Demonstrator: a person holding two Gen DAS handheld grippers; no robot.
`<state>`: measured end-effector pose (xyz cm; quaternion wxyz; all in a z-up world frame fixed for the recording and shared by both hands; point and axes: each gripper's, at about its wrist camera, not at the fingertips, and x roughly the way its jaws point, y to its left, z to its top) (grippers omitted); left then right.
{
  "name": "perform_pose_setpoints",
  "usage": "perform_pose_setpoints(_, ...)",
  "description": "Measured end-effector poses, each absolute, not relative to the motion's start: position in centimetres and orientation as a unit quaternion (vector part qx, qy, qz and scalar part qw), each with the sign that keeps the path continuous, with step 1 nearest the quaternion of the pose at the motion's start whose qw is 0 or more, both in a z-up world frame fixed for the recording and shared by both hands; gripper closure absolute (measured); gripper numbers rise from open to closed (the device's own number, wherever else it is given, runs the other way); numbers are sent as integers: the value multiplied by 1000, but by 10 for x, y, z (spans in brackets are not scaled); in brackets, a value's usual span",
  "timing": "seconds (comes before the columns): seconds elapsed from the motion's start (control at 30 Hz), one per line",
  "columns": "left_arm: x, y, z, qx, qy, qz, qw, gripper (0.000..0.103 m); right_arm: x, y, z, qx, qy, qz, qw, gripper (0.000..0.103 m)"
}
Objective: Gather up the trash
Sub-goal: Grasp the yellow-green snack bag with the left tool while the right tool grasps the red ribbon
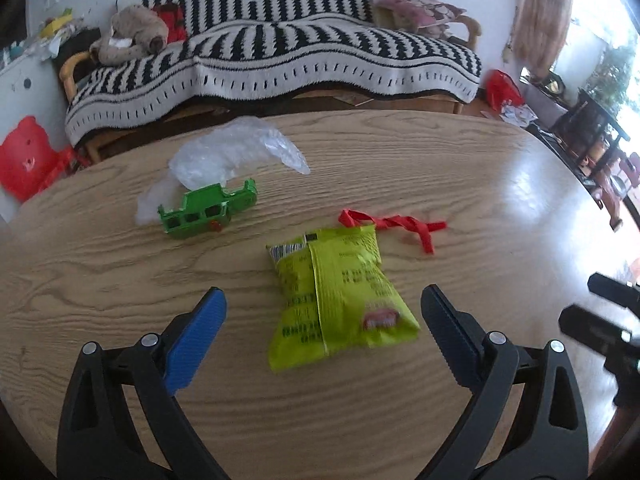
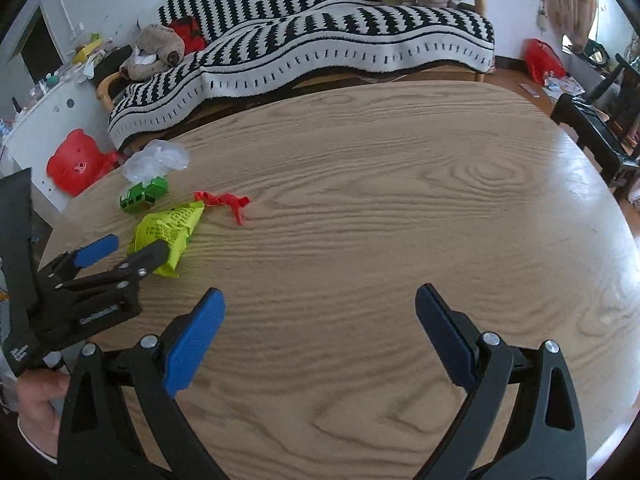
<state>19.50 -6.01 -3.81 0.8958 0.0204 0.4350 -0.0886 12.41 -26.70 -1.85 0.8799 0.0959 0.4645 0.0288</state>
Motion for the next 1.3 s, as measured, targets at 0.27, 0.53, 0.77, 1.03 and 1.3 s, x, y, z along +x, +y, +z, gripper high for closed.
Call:
perform_pose_setpoints(0.27,213,-52,-56,-6,441,-92,893,23,154,-254,-38,74,476,24,876,10)
perform_pose_setpoints(0.53,205,-22,-54,-18,441,-78,894,48,189,-231,-57,26,483,25,875,10)
perform_pose_setpoints(0.77,191,3,-54,-15,445,-70,893,48,220,-195,-62,-21,474,45,879,9)
perform_pose_setpoints(1.03,183,27,-55,-20,441,-63,895,48,252,-158,-62,-51,471,95,876,9)
perform_pose_setpoints(1.3,186,40,-55,-31,444,-56,894,48,247,-145,-53,-54,461,118,878,77)
